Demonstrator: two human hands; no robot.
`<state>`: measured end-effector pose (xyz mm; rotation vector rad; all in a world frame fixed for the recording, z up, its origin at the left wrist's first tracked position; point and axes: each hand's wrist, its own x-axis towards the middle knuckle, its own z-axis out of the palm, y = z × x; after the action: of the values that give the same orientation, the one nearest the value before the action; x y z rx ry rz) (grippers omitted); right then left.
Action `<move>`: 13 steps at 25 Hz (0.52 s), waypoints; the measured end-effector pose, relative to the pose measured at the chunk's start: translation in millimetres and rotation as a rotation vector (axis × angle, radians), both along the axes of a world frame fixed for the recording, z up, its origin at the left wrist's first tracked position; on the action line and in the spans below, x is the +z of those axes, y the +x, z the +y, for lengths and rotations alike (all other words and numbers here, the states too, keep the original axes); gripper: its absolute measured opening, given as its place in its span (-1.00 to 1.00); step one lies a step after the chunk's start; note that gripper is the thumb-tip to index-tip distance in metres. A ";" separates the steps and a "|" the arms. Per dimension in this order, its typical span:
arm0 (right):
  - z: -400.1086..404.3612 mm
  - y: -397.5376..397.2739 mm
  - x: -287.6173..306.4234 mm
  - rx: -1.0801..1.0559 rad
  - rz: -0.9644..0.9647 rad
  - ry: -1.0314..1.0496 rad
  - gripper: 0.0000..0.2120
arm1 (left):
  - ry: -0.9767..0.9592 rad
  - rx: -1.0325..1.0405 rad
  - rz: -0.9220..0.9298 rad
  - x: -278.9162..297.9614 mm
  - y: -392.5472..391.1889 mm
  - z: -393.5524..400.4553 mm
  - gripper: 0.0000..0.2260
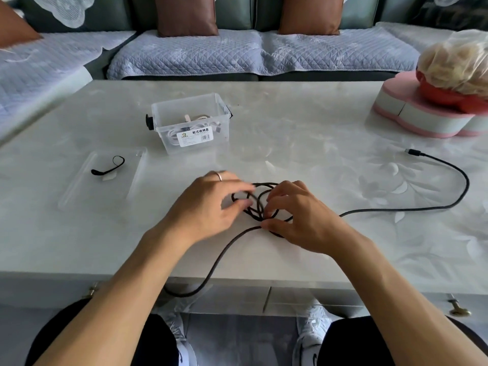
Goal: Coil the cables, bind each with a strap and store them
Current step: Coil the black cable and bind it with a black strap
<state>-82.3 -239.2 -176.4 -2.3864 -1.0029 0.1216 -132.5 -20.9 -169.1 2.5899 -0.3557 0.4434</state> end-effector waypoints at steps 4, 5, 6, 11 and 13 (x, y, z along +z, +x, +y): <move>-3.0 2.8 3.9 -0.031 0.022 -0.051 -0.81 | -0.500 0.191 0.074 5.7 5.4 -2.3 -0.75; -3.1 3.7 5.0 -0.069 0.012 -0.022 -0.78 | -0.739 0.204 0.119 14.2 4.6 -1.8 -0.76; -1.6 4.0 5.2 -0.119 -0.004 0.025 -0.77 | -0.902 0.185 0.182 21.9 1.4 -1.2 -0.77; 16.0 7.2 5.3 -0.325 0.017 0.297 -0.89 | -0.434 0.071 0.396 24.0 -14.5 -14.5 -0.68; 16.9 7.8 6.7 -0.282 0.059 0.301 -0.97 | -0.392 0.169 0.374 13.6 -9.5 -11.7 -0.75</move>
<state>-74.5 -222.3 -169.7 -2.2034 -0.6010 -0.0592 -142.0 -32.6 -155.5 2.2578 0.0758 0.0661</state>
